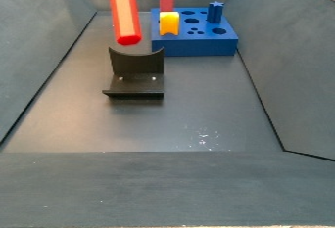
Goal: Pick up the hexagon object. Move up. Place the hexagon object on the fixture. Regrasp the hexagon object. Move to above the board. Insert the hexagon object.
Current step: Move to above the board.
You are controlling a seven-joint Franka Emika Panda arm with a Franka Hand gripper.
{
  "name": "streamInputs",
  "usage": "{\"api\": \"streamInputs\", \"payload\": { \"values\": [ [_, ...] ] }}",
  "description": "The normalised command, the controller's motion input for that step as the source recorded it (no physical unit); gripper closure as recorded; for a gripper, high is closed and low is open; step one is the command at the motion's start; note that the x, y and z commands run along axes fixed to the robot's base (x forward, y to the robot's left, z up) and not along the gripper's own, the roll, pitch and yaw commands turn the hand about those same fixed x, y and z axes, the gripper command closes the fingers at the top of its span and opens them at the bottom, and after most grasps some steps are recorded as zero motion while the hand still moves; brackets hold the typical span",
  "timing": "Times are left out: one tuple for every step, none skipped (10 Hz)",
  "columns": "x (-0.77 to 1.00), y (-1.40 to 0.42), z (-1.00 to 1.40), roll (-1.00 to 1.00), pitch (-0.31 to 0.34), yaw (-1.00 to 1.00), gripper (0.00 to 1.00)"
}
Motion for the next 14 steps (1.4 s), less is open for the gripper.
{"api": "streamInputs", "payload": {
  "values": [
    [0.06, 0.03, 1.00, -0.04, 0.090, 0.01, 1.00],
    [0.06, 0.02, 1.00, -0.04, 0.103, 0.01, 1.00],
    [0.05, 0.02, 1.00, -0.05, 0.133, 0.03, 1.00],
    [0.05, 0.01, 1.00, -0.05, 0.150, 0.04, 1.00],
    [0.05, 0.00, 1.00, -0.06, 0.162, 0.07, 1.00],
    [0.05, 0.00, 1.00, -0.06, 0.169, 0.08, 1.00],
    [0.05, -0.01, 1.00, -0.06, 0.159, 0.11, 1.00],
    [0.05, -0.01, 1.00, -0.06, 0.151, 0.11, 1.00],
    [0.04, -0.01, 0.89, -0.06, 0.134, 0.13, 1.00],
    [0.03, -0.01, 0.76, -0.06, 0.120, 0.13, 1.00],
    [0.02, -0.01, 0.60, -0.06, 0.100, 0.13, 1.00],
    [0.02, -0.01, 0.51, -0.06, 0.090, 0.13, 1.00],
    [0.02, -0.01, 0.31, -0.06, 0.075, 0.12, 1.00],
    [0.02, -0.01, 0.23, -0.06, 0.067, 0.11, 1.00]
  ]
}}
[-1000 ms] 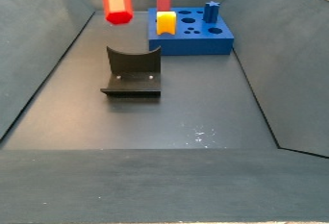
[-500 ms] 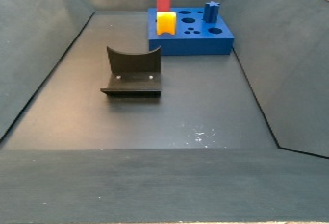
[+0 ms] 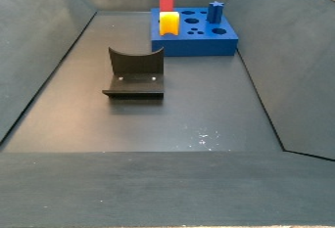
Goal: Pick up the hexagon object. Move up. Place the hexagon object on the fixture. Regrasp the hexagon object. Move to above the board. Insert the hexagon object.
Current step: Move to above the board.
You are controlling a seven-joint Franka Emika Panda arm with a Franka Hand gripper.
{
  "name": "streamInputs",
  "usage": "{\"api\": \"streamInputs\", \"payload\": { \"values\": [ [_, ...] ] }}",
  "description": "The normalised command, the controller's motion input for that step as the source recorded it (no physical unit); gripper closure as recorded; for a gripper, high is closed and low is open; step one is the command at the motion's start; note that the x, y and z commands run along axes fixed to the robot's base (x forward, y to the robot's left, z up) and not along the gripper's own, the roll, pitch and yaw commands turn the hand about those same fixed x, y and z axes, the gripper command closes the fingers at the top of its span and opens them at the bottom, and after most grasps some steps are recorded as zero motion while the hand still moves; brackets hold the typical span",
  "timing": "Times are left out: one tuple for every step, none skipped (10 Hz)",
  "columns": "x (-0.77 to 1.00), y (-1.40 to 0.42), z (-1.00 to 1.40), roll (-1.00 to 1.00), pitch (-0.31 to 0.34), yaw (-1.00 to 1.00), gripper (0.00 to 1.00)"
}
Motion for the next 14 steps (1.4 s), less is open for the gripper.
{"api": "streamInputs", "payload": {
  "values": [
    [-0.67, -1.00, -0.08, -1.00, -0.140, -0.17, 1.00],
    [-0.68, -1.00, -0.09, -1.00, -0.160, -0.18, 1.00],
    [-0.73, -1.00, -0.09, -1.00, -0.180, -0.18, 1.00],
    [-0.76, -1.00, -0.11, -1.00, -0.196, -0.18, 1.00],
    [-0.78, -1.00, -0.10, -1.00, -0.204, -0.18, 1.00],
    [-0.82, -1.00, -0.10, -1.00, -0.213, -0.19, 1.00],
    [-0.85, -1.00, -0.11, -1.00, -0.209, -0.20, 1.00],
    [-0.83, -0.92, -0.09, -1.00, -0.207, -0.21, 1.00],
    [-0.61, -0.63, -0.06, -1.00, -0.206, -0.22, 1.00],
    [-0.39, -0.35, -0.04, -1.00, -0.203, -0.22, 1.00],
    [-0.24, -0.18, -0.02, -0.96, -0.174, -0.20, 1.00],
    [-0.14, -0.08, -0.02, -0.66, -0.107, -0.13, 1.00],
    [-0.09, -0.03, -0.01, -0.44, -0.071, -0.07, 1.00],
    [-0.05, -0.01, 0.00, -0.25, -0.037, -0.03, 1.00]
  ]
}}
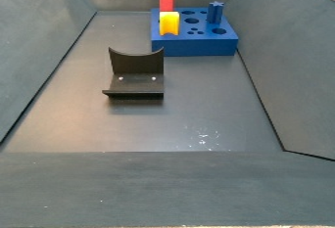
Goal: Pick up the hexagon object. Move up. Place the hexagon object on the fixture. Regrasp the hexagon object. Move to above the board. Insert the hexagon object.
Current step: Insert the hexagon object.
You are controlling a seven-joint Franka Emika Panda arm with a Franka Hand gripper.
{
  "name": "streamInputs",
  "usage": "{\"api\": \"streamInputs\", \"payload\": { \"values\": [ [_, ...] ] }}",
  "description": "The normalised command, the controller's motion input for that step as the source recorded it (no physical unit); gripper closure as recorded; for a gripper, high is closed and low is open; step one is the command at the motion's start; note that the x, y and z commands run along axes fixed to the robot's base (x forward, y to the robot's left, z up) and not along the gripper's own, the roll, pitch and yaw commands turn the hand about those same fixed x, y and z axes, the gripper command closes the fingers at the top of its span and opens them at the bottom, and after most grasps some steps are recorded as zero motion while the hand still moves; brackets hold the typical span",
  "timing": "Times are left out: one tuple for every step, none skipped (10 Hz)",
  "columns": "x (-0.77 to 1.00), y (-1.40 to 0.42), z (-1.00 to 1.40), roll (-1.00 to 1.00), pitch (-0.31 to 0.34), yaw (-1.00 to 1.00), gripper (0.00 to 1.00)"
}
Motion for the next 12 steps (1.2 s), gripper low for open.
{"api": "streamInputs", "payload": {
  "values": [
    [0.00, 0.00, 0.00, -0.01, 0.000, 0.00, 1.00],
    [0.00, 0.00, 0.00, -0.01, 0.000, 0.00, 1.00],
    [0.00, 0.00, -0.01, -0.01, -0.011, 0.00, 1.00],
    [-0.11, 0.20, -0.11, -0.22, -0.097, 0.04, 1.00],
    [-0.23, 0.37, -0.17, -0.29, -0.117, 0.15, 1.00],
    [-0.35, 0.37, -0.21, -0.27, -0.114, 0.04, 1.00],
    [-0.62, 0.37, -0.20, -0.36, -0.187, -0.01, 1.00],
    [-0.73, 0.37, -0.29, -0.41, -0.181, -0.05, 1.00],
    [-0.69, 0.28, -0.24, -0.44, -0.179, -0.11, 1.00],
    [-0.67, 0.26, -0.18, -0.46, -0.181, -0.09, 1.00],
    [-0.69, 0.24, -0.22, -0.45, -0.166, -0.13, 1.00],
    [-0.83, 0.25, -0.27, -0.21, -0.117, -0.31, 1.00]
  ]
}}
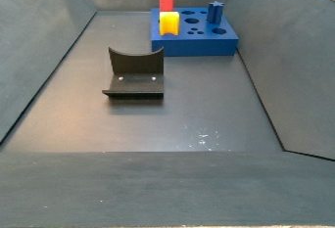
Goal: Pick up the hexagon object. Move up. Place the hexagon object on the fixture. Regrasp the hexagon object. Move to above the board. Insert the hexagon object.
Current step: Insert the hexagon object.
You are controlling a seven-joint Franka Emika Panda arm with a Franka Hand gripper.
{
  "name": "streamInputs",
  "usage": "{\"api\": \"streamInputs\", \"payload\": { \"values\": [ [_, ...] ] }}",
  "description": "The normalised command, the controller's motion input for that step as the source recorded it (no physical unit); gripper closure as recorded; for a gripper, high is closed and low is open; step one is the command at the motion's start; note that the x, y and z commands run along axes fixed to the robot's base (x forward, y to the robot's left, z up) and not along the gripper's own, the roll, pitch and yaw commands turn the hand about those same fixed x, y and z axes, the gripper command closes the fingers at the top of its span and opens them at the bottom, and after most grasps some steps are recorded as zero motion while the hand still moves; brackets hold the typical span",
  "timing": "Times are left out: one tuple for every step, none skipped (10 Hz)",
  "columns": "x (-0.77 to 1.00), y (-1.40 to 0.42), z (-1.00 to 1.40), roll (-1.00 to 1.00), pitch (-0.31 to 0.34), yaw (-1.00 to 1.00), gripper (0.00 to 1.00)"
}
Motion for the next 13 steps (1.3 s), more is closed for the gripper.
{"api": "streamInputs", "payload": {
  "values": [
    [-0.66, 0.19, -0.29, 0.00, -0.054, -0.61, 1.00],
    [-0.60, 0.13, -0.30, 0.01, -0.037, -0.67, 1.00],
    [-0.58, 0.11, -0.31, 0.02, -0.026, -0.68, 1.00],
    [-0.58, 0.13, -0.37, 0.01, -0.029, -0.68, 1.00],
    [-0.60, 0.13, -0.42, 0.00, -0.030, -0.67, 1.00],
    [-0.57, 0.13, -0.51, -0.03, -0.074, -0.66, 1.00],
    [-0.38, 0.18, -0.49, -0.13, -0.147, -0.50, 1.00],
    [-0.11, 0.12, -0.46, -0.28, -0.227, -0.24, 1.00],
    [0.00, 0.09, -0.44, -0.31, -0.200, -0.13, 1.00],
    [0.00, 0.04, -0.38, -0.24, -0.197, -0.13, 1.00],
    [0.00, 0.01, -0.36, -0.21, -0.197, -0.15, 1.00],
    [0.05, 0.00, -0.40, -0.13, -0.140, -0.08, 1.00],
    [0.00, 0.00, -0.40, -0.06, -0.127, -0.09, 1.00]
  ]
}}
